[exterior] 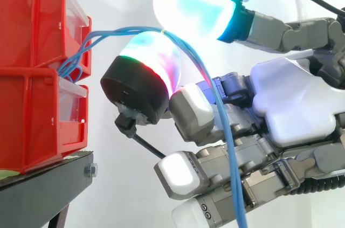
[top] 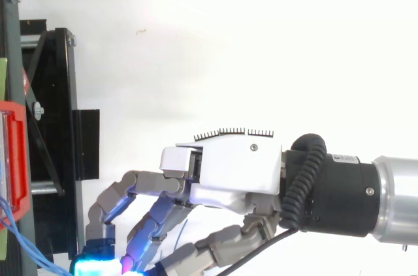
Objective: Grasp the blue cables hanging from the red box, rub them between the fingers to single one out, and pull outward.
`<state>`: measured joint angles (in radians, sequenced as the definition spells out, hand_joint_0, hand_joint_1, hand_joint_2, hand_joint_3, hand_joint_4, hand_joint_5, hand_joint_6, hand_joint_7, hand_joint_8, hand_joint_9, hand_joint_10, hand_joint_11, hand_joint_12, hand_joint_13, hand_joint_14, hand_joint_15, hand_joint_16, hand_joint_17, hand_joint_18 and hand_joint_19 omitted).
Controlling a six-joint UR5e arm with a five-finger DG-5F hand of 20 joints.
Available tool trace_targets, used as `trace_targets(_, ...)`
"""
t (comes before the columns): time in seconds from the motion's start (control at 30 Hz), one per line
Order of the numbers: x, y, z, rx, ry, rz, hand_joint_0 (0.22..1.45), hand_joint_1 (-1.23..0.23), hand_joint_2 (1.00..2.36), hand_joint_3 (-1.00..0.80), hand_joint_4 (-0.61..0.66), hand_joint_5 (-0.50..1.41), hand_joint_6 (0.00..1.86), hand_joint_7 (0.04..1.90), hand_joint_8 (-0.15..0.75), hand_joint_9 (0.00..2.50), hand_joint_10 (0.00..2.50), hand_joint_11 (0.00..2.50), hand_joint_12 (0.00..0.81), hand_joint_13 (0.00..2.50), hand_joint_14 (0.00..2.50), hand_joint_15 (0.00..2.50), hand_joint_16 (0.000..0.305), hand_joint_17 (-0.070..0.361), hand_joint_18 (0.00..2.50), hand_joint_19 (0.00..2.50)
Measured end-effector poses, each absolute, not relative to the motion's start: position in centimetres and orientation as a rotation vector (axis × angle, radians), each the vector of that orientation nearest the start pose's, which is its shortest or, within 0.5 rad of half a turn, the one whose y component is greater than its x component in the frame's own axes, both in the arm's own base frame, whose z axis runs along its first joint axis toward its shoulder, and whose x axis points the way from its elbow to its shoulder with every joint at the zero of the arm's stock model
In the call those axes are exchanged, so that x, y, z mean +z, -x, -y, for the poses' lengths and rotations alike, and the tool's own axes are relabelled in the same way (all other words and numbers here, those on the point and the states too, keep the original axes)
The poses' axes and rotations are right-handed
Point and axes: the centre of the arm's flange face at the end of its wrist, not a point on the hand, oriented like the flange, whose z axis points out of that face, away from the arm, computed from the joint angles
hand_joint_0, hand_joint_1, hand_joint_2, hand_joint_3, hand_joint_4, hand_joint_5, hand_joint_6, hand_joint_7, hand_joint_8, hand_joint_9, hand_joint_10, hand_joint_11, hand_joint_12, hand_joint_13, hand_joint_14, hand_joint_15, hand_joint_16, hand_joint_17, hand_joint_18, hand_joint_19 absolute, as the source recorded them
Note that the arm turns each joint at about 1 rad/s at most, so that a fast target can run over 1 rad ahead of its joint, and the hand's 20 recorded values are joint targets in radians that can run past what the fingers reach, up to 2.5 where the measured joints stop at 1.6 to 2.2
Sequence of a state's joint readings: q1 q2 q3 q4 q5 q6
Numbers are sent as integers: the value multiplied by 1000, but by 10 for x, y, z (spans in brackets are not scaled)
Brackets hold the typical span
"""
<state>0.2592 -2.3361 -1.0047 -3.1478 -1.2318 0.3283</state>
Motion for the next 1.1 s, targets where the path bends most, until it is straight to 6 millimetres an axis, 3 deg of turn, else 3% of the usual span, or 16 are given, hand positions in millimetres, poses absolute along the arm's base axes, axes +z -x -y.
trace_targets(0.2,275,-768,-31,1224,-1592,-1117,578,-671,1008,-395,45,-119,921,960,335,1090,16,654,420,795,16,470,58,131,507,449)
trace_targets(0.3,275,-768,-31,1224,-1592,-1117,619,-802,1013,-270,48,-126,935,948,332,1069,16,660,418,810,16,472,58,130,588,431)
trace_targets(0.43,275,-768,-31,1224,-1592,-1117,709,-875,1016,-216,-72,-141,958,1047,309,1013,14,664,396,807,16,462,54,122,673,408)
trace_targets(0.57,274,-768,-31,1224,-1592,-1119,793,-881,1016,-251,-122,-158,979,1133,281,963,13,651,388,785,16,459,53,118,655,431)
trace_targets(0.77,274,-767,-31,1220,-1596,-1125,851,-867,1007,-406,-195,-169,986,1092,244,917,15,623,373,760,17,458,51,114,653,460)
trace_targets(0.97,274,-767,-31,1216,-1598,-1128,879,-874,1011,-359,-199,-166,978,1221,209,929,15,618,354,754,18,468,48,109,642,520)
trace_targets(1.1,273,-766,-30,1211,-1601,-1131,882,-872,1009,-373,-207,-170,985,1162,194,916,15,612,351,748,16,469,48,109,645,516)
